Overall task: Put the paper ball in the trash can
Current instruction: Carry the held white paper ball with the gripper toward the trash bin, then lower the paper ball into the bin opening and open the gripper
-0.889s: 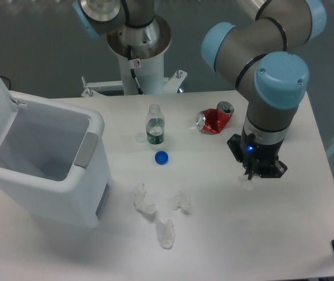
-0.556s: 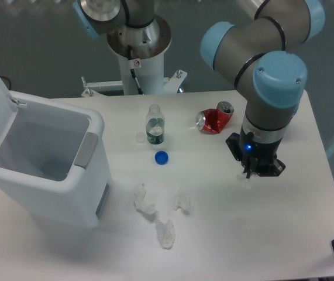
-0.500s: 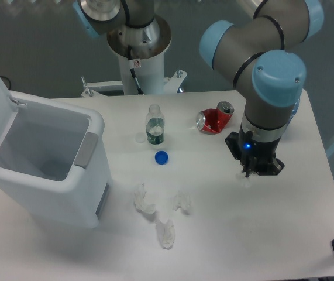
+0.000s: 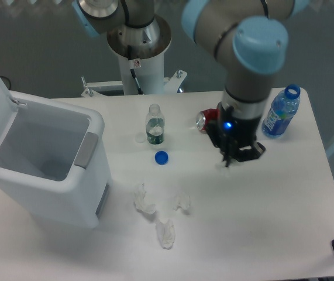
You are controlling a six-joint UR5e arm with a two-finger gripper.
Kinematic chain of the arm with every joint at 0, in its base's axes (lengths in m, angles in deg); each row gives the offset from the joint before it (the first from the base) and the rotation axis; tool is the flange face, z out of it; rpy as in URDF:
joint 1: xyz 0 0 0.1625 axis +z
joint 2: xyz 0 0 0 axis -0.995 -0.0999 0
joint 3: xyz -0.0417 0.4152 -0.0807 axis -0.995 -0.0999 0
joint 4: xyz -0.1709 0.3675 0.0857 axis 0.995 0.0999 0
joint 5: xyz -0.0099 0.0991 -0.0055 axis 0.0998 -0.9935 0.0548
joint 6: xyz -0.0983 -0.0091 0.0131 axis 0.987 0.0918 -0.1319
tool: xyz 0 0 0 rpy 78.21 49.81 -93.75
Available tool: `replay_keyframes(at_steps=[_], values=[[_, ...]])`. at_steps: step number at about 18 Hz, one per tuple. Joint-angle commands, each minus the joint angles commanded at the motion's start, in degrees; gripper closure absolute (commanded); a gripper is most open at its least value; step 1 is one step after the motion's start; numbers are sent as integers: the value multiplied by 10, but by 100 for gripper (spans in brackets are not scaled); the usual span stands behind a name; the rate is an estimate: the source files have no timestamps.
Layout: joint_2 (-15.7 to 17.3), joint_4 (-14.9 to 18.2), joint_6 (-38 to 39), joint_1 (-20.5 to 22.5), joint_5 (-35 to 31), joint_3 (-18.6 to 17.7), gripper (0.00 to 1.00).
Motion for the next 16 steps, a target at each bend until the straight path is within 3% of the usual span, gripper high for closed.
replay_keyframes(at_steps=[7, 14, 16], values=[[58, -13, 99, -68, 44, -43, 100], [99, -88, 209, -131, 67, -97, 100], [108, -91, 229, -138, 68, -99, 100]])
